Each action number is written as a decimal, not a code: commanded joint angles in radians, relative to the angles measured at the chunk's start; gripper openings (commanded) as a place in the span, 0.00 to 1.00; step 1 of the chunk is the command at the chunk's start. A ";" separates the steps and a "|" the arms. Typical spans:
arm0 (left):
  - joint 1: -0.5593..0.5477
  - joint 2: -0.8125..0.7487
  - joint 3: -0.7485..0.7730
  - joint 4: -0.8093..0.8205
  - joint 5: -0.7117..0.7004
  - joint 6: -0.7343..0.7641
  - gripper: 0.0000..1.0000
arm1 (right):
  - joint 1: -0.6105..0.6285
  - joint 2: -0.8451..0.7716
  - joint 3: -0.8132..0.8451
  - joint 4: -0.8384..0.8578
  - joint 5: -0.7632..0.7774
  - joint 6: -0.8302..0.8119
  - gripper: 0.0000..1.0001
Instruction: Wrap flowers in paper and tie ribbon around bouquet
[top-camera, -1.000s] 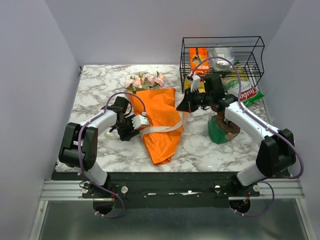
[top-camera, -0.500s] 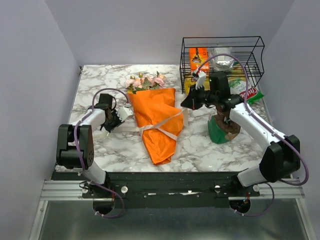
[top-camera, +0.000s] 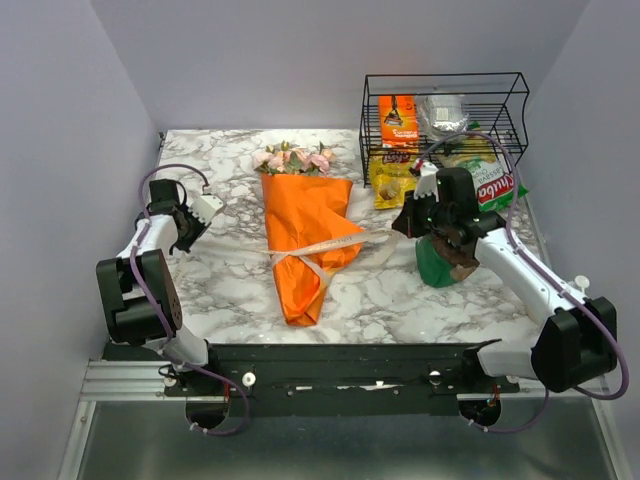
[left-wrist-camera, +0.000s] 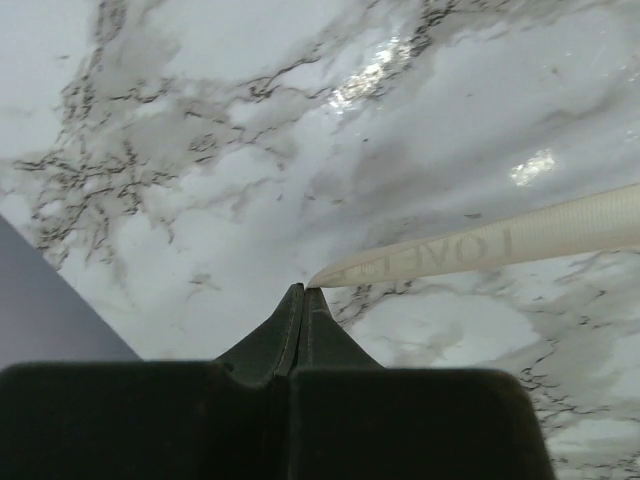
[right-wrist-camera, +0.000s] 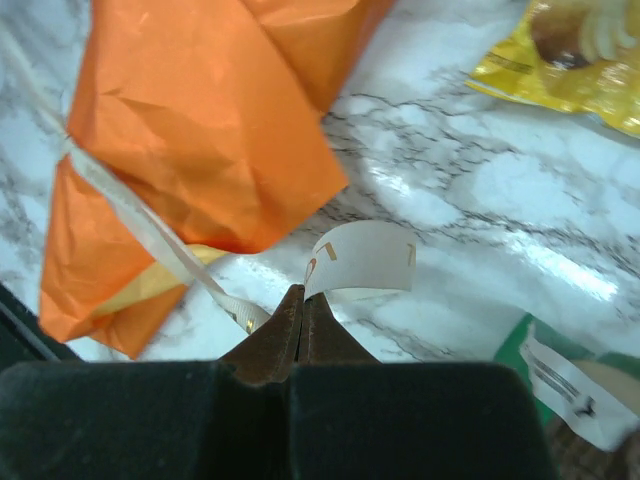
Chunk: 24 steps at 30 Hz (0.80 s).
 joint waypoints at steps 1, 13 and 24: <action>0.050 -0.082 -0.023 0.073 -0.025 0.060 0.00 | -0.085 -0.119 -0.074 -0.032 0.135 0.069 0.00; 0.182 -0.024 -0.010 0.152 -0.081 0.098 0.00 | -0.091 -0.147 -0.130 -0.048 0.098 0.029 0.00; 0.277 0.051 0.030 0.176 -0.117 0.147 0.00 | -0.159 -0.132 -0.116 -0.117 0.311 0.054 0.00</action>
